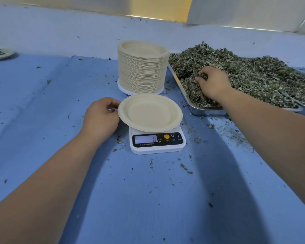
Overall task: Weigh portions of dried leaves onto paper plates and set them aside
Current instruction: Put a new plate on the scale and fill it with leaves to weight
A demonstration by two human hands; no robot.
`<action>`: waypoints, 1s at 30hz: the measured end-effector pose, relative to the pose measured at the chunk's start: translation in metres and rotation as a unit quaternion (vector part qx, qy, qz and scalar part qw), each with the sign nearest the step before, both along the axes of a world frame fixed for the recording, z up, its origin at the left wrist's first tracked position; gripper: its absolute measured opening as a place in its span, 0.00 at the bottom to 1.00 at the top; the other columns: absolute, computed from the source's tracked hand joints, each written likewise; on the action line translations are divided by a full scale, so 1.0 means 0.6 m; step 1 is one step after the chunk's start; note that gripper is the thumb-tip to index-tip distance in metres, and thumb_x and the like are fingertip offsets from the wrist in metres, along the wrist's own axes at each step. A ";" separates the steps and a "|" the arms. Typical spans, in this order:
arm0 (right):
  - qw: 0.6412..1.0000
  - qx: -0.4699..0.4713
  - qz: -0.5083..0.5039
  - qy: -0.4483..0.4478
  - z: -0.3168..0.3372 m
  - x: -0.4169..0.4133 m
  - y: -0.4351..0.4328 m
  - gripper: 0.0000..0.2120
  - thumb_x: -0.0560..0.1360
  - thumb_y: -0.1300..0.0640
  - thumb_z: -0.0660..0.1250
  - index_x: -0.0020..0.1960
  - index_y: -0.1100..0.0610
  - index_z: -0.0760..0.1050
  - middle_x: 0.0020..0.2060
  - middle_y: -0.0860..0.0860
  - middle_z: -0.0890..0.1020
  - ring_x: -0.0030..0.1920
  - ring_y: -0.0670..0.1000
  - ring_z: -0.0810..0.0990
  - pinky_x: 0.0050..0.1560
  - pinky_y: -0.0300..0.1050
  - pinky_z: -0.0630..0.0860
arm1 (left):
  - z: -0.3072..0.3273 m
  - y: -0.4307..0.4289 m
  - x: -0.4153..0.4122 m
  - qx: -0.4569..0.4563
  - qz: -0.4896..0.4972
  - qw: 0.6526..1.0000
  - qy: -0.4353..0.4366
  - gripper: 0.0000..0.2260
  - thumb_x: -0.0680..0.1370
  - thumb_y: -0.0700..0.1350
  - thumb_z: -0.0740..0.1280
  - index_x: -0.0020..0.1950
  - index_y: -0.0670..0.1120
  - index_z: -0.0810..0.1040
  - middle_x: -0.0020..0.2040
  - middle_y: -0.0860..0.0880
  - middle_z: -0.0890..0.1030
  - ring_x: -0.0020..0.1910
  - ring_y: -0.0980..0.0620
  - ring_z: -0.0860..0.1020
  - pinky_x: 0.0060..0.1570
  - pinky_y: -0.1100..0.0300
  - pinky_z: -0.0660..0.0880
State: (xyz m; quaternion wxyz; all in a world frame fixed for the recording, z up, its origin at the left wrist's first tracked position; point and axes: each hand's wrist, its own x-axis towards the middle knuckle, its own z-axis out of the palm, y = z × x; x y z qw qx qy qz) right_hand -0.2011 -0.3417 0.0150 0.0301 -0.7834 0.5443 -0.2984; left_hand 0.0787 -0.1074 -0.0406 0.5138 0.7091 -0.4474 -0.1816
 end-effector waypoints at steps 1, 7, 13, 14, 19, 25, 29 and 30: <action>1.000 -0.003 -0.002 -0.003 -0.001 0.000 0.001 0.17 0.82 0.49 0.64 0.68 0.57 0.74 0.50 0.56 0.79 0.33 0.49 0.73 0.40 0.44 0.68 | -0.001 0.000 -0.001 -0.001 -0.003 1.000 -0.012 0.10 0.75 0.39 0.68 0.49 0.54 0.83 0.47 0.58 0.85 0.45 0.59 0.82 0.44 0.60 0.76; 0.999 -0.044 -0.004 -0.025 -0.006 -0.005 0.005 0.17 0.82 0.50 0.65 0.66 0.58 0.76 0.35 0.52 0.78 0.31 0.49 0.74 0.32 0.41 0.67 | 0.003 0.002 -0.008 -0.015 0.011 0.999 -0.037 0.13 0.73 0.38 0.62 0.46 0.53 0.82 0.42 0.58 0.84 0.42 0.57 0.82 0.40 0.61 0.74; 0.999 -0.049 0.003 -0.016 -0.009 -0.007 0.005 0.18 0.82 0.49 0.64 0.66 0.58 0.76 0.52 0.58 0.82 0.35 0.53 0.75 0.42 0.46 0.71 | 0.019 -0.001 0.000 -0.061 0.021 0.981 0.184 0.04 0.78 0.45 0.66 0.49 0.47 0.80 0.36 0.46 0.84 0.31 0.48 0.80 0.34 0.55 0.78; 0.998 -0.056 0.005 -0.026 -0.009 -0.006 0.006 0.17 0.82 0.49 0.65 0.65 0.58 0.77 0.49 0.58 0.82 0.33 0.52 0.75 0.41 0.47 0.73 | 0.017 -0.001 -0.002 -0.061 0.012 0.981 0.184 0.04 0.78 0.45 0.67 0.48 0.47 0.80 0.34 0.48 0.83 0.30 0.49 0.79 0.32 0.56 0.78; 0.998 -0.061 0.005 -0.029 -0.002 -0.004 0.012 0.14 0.82 0.50 0.65 0.61 0.59 0.78 0.47 0.58 0.83 0.40 0.58 0.80 0.46 0.52 0.79 | 0.011 -0.004 -0.008 -0.056 0.014 0.983 0.176 0.05 0.78 0.45 0.65 0.49 0.47 0.80 0.31 0.52 0.81 0.30 0.51 0.79 0.33 0.56 0.77; 0.993 -0.088 -0.005 -0.085 0.026 0.003 0.011 0.19 0.83 0.50 0.64 0.69 0.59 0.75 0.64 0.56 0.80 0.51 0.52 0.79 0.55 0.41 0.69 | 0.004 -0.003 -0.009 -0.064 0.012 0.984 0.168 0.08 0.78 0.47 0.62 0.47 0.48 0.81 0.31 0.54 0.81 0.29 0.51 0.80 0.35 0.54 0.77; 0.993 -0.068 -0.026 -0.094 0.054 -0.002 0.005 0.16 0.82 0.50 0.65 0.67 0.56 0.77 0.60 0.54 0.81 0.52 0.51 0.81 0.51 0.36 0.72 | 0.000 -0.006 -0.009 -0.055 0.009 0.986 0.157 0.10 0.78 0.47 0.61 0.48 0.48 0.82 0.32 0.53 0.82 0.30 0.52 0.80 0.36 0.52 0.78; 0.996 -0.048 -0.021 -0.073 0.055 -0.001 0.006 0.14 0.82 0.51 0.65 0.64 0.55 0.78 0.57 0.54 0.82 0.48 0.51 0.81 0.46 0.35 0.74 | 0.000 -0.006 -0.009 -0.053 0.009 0.986 0.155 0.10 0.77 0.48 0.61 0.48 0.48 0.82 0.32 0.53 0.82 0.29 0.52 0.80 0.36 0.52 0.78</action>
